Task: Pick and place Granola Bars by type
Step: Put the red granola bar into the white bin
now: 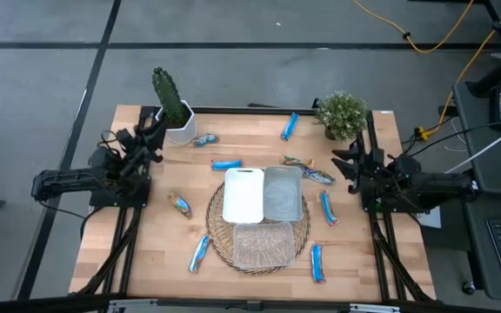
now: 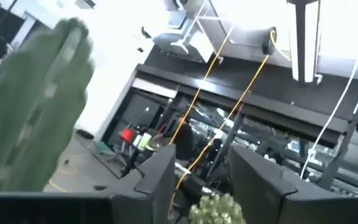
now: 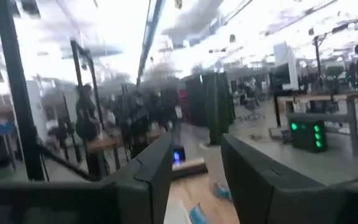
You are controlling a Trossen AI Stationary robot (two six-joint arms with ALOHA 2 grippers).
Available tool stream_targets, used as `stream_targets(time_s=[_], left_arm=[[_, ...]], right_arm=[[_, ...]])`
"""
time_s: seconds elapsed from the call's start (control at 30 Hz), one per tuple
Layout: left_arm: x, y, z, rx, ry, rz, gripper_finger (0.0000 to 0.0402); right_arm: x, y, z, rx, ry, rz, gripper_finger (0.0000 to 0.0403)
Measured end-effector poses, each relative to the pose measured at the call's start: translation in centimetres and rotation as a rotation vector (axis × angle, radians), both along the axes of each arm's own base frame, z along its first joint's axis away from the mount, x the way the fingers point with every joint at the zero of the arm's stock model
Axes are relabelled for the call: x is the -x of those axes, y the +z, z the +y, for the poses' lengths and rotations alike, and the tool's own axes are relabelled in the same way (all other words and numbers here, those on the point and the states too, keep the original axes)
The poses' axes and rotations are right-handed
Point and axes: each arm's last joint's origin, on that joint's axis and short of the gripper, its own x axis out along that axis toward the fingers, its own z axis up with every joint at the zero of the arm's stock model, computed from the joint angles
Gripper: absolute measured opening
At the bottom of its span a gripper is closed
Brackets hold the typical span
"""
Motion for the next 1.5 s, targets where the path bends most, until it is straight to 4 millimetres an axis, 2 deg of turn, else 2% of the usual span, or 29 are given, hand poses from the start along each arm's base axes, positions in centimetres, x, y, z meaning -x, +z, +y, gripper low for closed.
stream_targets(time_s=[0.07, 0.17, 0.37, 0.5, 0.63, 0.73, 0.87, 1.03, 1.17, 1.27, 1.5], left_arm=[[0.0, 2.4, 0.0, -0.012, 0.013, 0.061, 0.0143], [-0.6, 7.4, 0.1, -0.05, 0.026, 0.249, 0.0143], [-4.8, 16.8, 1.3, -0.064, 0.101, 0.672, 0.0144], [-8.1, 20.4, 3.3, -0.044, 0.152, 0.941, 0.015], [-11.1, 21.2, 6.3, 0.035, 0.149, 1.144, 0.0154], [-12.6, 20.7, 8.5, 0.091, 0.098, 1.265, 0.0157], [-14.4, 18.0, 11.3, 0.206, -0.027, 1.427, 0.0175], [-16.1, 13.8, 14.4, 0.384, -0.27, 1.544, 0.0234], [-17.7, 10.4, 16.6, 0.465, -0.349, 1.648, 0.0284], [-18.9, 7.9, 17.8, 0.514, -0.38, 1.728, 0.0301], [-21.2, 2.4, 19.1, 0.628, -0.48, 1.881, 0.0301]], right_arm=[[0.0, 0.6, 0.0, 0.002, -0.001, 0.078, 0.0141], [0.1, 2.1, 0.0, -0.004, 0.0, 0.18, 0.0141], [-0.1, 5.5, -0.1, -0.004, -0.028, 0.285, 0.0141], [-0.6, 6.9, -0.2, 0.015, -0.058, 0.329, 0.0141], [-1.3, 7.3, -0.2, 0.039, -0.061, 0.362, 0.0141], [-1.8, 7.1, -0.2, 0.026, -0.057, 0.387, 0.0141], [-2.4, 6.6, -0.2, -0.018, -0.052, 0.41, 0.0141], [-2.8, 6.3, -0.1, -0.03, -0.025, 0.43, 0.0141], [-3.0, 6.2, -0.1, -0.029, -0.025, 0.444, 0.0141], [-3.1, 6.1, -0.1, -0.033, -0.025, 0.449, 0.0141], [-3.1, 6.1, -0.1, -0.034, -0.025, 0.451, 0.0141]])
